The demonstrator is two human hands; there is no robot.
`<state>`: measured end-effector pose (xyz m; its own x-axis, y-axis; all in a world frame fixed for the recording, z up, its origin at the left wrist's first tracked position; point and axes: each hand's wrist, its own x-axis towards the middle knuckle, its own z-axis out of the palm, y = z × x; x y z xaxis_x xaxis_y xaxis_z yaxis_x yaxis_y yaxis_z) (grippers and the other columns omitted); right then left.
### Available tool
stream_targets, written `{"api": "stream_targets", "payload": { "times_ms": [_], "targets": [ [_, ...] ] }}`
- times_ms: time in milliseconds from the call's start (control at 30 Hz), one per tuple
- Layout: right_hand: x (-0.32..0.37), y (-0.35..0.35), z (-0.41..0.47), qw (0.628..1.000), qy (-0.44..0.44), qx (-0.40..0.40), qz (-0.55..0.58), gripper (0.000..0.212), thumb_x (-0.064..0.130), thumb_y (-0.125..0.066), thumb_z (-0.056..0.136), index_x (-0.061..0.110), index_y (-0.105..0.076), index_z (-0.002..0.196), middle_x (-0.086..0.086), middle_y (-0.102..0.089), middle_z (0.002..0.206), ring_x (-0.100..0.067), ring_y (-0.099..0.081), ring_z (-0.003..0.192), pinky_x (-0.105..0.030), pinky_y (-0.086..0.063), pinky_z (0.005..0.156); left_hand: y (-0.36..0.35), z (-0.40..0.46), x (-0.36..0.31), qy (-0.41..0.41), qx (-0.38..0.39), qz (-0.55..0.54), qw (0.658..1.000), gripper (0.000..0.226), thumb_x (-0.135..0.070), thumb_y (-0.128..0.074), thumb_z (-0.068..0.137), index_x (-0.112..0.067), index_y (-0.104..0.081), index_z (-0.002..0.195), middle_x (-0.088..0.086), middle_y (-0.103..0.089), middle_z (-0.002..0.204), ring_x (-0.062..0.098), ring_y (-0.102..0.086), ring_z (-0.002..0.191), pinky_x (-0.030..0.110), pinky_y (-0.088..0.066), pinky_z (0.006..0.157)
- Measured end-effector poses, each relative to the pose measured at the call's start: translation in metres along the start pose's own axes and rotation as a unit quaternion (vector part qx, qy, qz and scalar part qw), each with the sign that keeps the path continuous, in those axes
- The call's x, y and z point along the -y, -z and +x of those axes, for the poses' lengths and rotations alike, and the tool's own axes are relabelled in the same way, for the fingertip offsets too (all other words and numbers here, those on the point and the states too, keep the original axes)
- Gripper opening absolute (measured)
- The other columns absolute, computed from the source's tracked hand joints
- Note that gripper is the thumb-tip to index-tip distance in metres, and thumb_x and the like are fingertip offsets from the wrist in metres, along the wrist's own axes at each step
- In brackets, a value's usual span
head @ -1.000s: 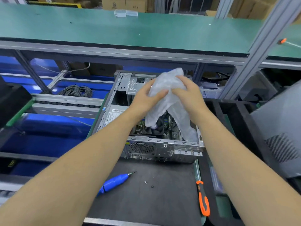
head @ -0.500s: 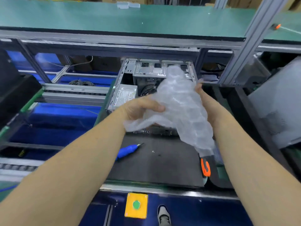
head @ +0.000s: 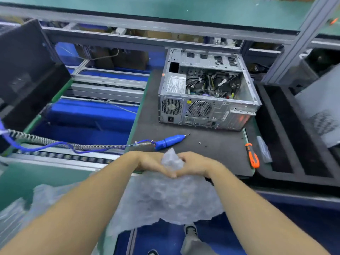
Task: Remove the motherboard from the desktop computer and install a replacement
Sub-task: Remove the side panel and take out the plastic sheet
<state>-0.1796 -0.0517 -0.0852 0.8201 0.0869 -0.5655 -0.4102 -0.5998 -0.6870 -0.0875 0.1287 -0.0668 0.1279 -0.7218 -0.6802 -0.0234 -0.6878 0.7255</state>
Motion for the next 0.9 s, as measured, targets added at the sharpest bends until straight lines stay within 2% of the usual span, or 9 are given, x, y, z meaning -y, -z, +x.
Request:
{"api": "stream_targets", "payload": {
  "times_ms": [100, 233, 333, 500, 567, 667, 733, 800, 900],
  "targets": [
    [0.013, -0.021, 0.012, 0.999, 0.003, 0.008, 0.032, 0.046, 0.046, -0.083, 0.065, 0.023, -0.064, 0.1, 0.007, -0.068, 0.095, -0.01, -0.06, 0.081, -0.036, -0.051, 0.083, 0.012, -0.016, 0.021, 0.061, -0.033, -0.027, 0.997, 0.04, -0.026, -0.084, 0.079, -0.026, -0.07, 0.116, -0.005, -0.075, 0.111, 0.018, -0.07, 0.106, 0.028, -0.056, 0.086],
    [0.017, -0.032, 0.017, 0.994, -0.03, 0.079, 0.066, 0.045, 0.054, -0.087, 0.06, 0.043, -0.063, 0.097, 0.018, -0.067, 0.096, -0.001, -0.067, 0.084, -0.026, -0.056, 0.073, 0.037, -0.041, 0.042, 0.22, 0.018, -0.09, 0.971, 0.055, -0.049, -0.077, 0.083, -0.013, -0.07, 0.124, 0.01, -0.072, 0.12, 0.027, -0.069, 0.111, 0.045, -0.049, 0.105],
    [0.015, -0.045, 0.022, 0.996, -0.028, 0.083, 0.003, 0.053, 0.051, -0.084, 0.07, 0.035, -0.062, 0.116, 0.012, -0.057, 0.099, -0.009, -0.063, 0.083, -0.026, -0.055, 0.063, 0.05, -0.06, 0.059, 0.328, 0.033, -0.077, 0.941, 0.055, -0.038, -0.079, 0.078, -0.011, -0.07, 0.125, 0.012, -0.07, 0.123, 0.028, -0.067, 0.114, 0.045, -0.048, 0.107],
    [0.009, -0.06, 0.029, 0.992, -0.021, 0.086, -0.087, 0.052, 0.047, -0.074, 0.084, 0.023, -0.059, 0.128, -0.003, -0.062, 0.114, -0.018, -0.063, 0.086, -0.037, -0.054, 0.079, 0.053, -0.088, 0.091, 0.516, 0.051, 0.249, 0.818, 0.075, -0.045, -0.081, 0.074, -0.016, -0.058, 0.139, 0.008, -0.058, 0.141, 0.026, -0.057, 0.128, 0.037, -0.042, 0.11],
    [0.005, -0.061, 0.03, 0.993, -0.026, 0.084, -0.082, 0.044, 0.044, -0.069, 0.089, 0.019, -0.062, 0.124, -0.011, -0.068, 0.111, -0.02, -0.065, 0.082, -0.038, -0.054, 0.078, 0.051, -0.096, 0.111, 0.551, -0.044, 0.334, 0.763, 0.082, -0.05, -0.081, 0.07, -0.024, -0.052, 0.143, -0.001, -0.051, 0.146, 0.021, -0.048, 0.136, 0.036, -0.037, 0.112],
    [0.0, -0.059, 0.033, 0.995, -0.031, 0.056, -0.072, 0.035, 0.042, -0.063, 0.093, 0.017, -0.064, 0.118, -0.011, -0.071, 0.102, -0.018, -0.064, 0.076, -0.037, -0.056, 0.077, 0.048, -0.1, 0.139, 0.469, -0.176, 0.489, 0.714, 0.07, -0.036, -0.068, 0.086, -0.031, -0.037, 0.149, -0.003, -0.041, 0.151, 0.023, -0.033, 0.143, 0.043, -0.033, 0.111],
    [-0.003, -0.057, 0.034, 0.997, -0.029, 0.038, -0.068, 0.031, 0.04, -0.06, 0.095, 0.017, -0.065, 0.115, -0.007, -0.071, 0.096, -0.014, -0.062, 0.071, -0.028, -0.054, 0.067, 0.047, -0.093, 0.148, 0.385, -0.186, 0.518, 0.741, 0.081, -0.039, -0.076, 0.079, -0.036, -0.032, 0.147, -0.003, -0.04, 0.147, 0.024, -0.032, 0.141, 0.041, -0.035, 0.106],
    [-0.005, -0.057, 0.034, 0.997, -0.029, 0.034, -0.068, 0.029, 0.039, -0.059, 0.096, 0.017, -0.066, 0.114, -0.006, -0.07, 0.094, -0.013, -0.061, 0.07, -0.023, -0.052, 0.062, 0.039, -0.08, 0.149, 0.33, -0.14, 0.462, 0.811, 0.089, -0.055, -0.08, 0.07, -0.04, -0.034, 0.145, -0.005, -0.042, 0.145, 0.023, -0.037, 0.136, 0.039, -0.036, 0.105],
    [-0.007, -0.059, 0.035, 0.996, -0.029, 0.039, -0.074, 0.029, 0.042, -0.057, 0.096, 0.02, -0.065, 0.113, -0.006, -0.071, 0.096, -0.015, -0.063, 0.073, -0.031, -0.055, 0.071, 0.022, -0.062, 0.152, 0.291, -0.133, 0.451, 0.833, 0.065, -0.064, -0.071, 0.077, -0.039, -0.053, 0.133, -0.007, -0.049, 0.138, 0.021, -0.042, 0.13, 0.039, -0.037, 0.105]
  ]
}}
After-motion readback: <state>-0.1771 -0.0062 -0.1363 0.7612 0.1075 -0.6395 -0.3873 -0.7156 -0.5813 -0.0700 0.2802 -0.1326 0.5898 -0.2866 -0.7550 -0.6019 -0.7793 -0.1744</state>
